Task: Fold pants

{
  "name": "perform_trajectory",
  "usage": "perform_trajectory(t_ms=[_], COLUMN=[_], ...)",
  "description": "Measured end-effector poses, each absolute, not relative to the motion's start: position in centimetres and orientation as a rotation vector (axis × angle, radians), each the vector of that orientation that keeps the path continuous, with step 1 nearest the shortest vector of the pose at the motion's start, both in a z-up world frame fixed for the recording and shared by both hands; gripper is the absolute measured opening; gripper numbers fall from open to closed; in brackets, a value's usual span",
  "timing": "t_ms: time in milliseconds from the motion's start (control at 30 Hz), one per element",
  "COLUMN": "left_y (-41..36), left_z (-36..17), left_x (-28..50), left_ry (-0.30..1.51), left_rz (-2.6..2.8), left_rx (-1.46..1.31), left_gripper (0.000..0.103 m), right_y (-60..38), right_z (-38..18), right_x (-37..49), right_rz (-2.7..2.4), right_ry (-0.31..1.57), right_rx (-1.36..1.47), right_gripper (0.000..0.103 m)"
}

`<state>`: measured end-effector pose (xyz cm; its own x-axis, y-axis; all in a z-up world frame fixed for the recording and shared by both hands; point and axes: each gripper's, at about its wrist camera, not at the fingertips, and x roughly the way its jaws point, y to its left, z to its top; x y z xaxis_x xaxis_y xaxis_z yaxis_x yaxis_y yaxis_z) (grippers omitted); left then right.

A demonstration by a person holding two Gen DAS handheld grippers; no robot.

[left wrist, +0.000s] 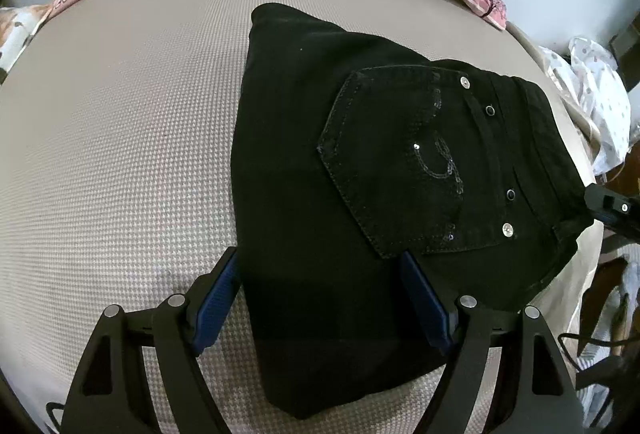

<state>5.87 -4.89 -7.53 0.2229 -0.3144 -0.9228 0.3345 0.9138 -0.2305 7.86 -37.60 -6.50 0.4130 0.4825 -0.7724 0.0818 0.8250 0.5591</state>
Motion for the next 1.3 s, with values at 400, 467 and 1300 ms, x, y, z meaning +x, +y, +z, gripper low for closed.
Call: perform_trajectory(t_ms=[400, 467, 1300], left_y=[-4.6, -4.8, -5.1], left_z=[-7.2, -7.2, -7.4], left_x=[6.3, 6.3, 5.5], left_ry=[1.262, 1.257, 1.244], left_rz=[-0.449, -0.446, -0.442], left_rx=[0.037, 0.051, 0.149], left_gripper=[0.080, 0.080, 0.080], right_y=[-37.1, -36.9, -38.8], right_z=[-7.5, -7.7, -9.6], right_x=[7.1, 6.8, 5.9], right_rz=[0.224, 0.212, 0.176], right_ry=[1.175, 1.181, 1.226], right_rx=[0.457, 0.438, 0.536], right_gripper=[0.012, 0.011, 0.023])
